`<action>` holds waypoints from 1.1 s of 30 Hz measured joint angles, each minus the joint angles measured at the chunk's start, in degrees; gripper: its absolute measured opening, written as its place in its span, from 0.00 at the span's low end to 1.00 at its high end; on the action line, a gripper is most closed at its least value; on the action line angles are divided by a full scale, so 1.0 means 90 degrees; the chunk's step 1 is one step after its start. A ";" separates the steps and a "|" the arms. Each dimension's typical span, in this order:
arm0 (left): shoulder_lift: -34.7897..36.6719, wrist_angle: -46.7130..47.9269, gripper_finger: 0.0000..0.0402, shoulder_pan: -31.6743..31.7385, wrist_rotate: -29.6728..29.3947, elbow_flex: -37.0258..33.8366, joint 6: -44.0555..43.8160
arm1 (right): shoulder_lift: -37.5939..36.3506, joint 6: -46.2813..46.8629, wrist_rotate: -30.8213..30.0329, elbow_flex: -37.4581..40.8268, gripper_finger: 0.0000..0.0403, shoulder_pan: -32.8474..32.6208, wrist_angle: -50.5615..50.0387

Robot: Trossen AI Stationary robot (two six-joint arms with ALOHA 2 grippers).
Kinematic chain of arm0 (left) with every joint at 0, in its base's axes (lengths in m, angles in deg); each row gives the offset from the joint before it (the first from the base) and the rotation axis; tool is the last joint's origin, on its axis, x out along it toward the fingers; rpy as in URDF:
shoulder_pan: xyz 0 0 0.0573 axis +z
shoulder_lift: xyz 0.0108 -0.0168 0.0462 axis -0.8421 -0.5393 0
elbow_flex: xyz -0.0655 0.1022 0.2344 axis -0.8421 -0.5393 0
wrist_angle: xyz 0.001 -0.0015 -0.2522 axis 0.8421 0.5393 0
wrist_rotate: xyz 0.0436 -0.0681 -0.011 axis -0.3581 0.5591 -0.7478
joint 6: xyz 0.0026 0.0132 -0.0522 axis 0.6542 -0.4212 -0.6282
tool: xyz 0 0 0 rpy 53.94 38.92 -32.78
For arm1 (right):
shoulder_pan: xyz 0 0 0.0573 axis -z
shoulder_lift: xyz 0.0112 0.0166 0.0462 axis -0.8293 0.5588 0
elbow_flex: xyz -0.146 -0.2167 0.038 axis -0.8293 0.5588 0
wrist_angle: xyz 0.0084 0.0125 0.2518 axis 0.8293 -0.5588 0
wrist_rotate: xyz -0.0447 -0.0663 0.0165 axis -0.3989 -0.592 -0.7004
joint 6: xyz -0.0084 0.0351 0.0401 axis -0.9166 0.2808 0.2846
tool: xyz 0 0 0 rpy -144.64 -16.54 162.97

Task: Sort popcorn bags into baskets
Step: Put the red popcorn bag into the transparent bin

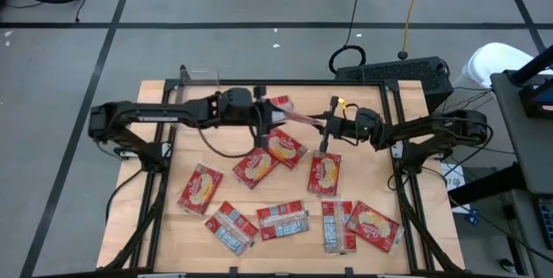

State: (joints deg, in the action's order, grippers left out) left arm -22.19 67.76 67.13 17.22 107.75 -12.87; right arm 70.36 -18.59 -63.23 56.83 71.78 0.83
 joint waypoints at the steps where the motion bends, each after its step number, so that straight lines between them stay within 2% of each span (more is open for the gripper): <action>1: 0.0089 0.0150 0.51 -0.0016 -0.0040 0.0020 -0.0051 | 0.0002 -0.0001 0.0029 -0.0056 0.05 0.0000 -0.0008; 4: 0.0270 0.0761 0.65 0.0030 -0.0049 -0.0019 -0.0181 | 0.0007 -0.0072 0.0624 -0.0235 0.02 0.0005 -0.0064; 6: 0.0272 0.0486 0.70 0.0038 -0.0034 -0.0141 -0.0183 | 0.0007 -0.0082 0.0999 -0.0375 0.02 -0.0003 -0.0086; 9: 0.0274 -0.0157 0.71 -0.0007 0.0089 -0.0579 -0.0124 | 0.0032 0.0032 0.1016 -0.0479 0.03 -0.0018 -0.0086; 12: 0.0313 -0.1545 0.68 -0.0149 0.0185 -0.1137 -0.0033 | 0.0029 0.0031 0.0971 -0.0498 0.03 -0.0010 -0.0056; 16: 0.0299 -0.3357 0.58 -0.0285 0.0066 -0.1912 -0.0022 | 0.0029 0.0065 0.0997 -0.0498 0.03 -0.0015 -0.0068; 19: 0.0311 -0.4205 0.50 -0.0307 -0.0121 -0.2221 0.0089 | 0.0029 0.0060 0.0991 -0.0498 0.03 -0.0015 -0.0076; 26: 0.0289 -0.4496 0.31 -0.0285 0.0094 -0.2359 0.0780 | 0.0029 0.0070 0.0988 -0.0498 0.03 -0.0012 -0.0112; 30: 0.0238 -0.4505 0.29 -0.0265 0.0292 -0.2358 0.0803 | 0.0029 0.0058 0.0993 -0.0493 0.03 -0.0012 -0.0116; 33: 0.0240 -0.4515 0.34 -0.0187 0.0331 -0.2358 0.0472 | 0.0029 0.0044 0.0988 -0.0493 0.03 -0.0012 -0.0109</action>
State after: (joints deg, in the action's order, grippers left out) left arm -20.03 27.13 65.44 20.21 86.52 -8.62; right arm 70.63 -18.19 -54.33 52.39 71.67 -0.15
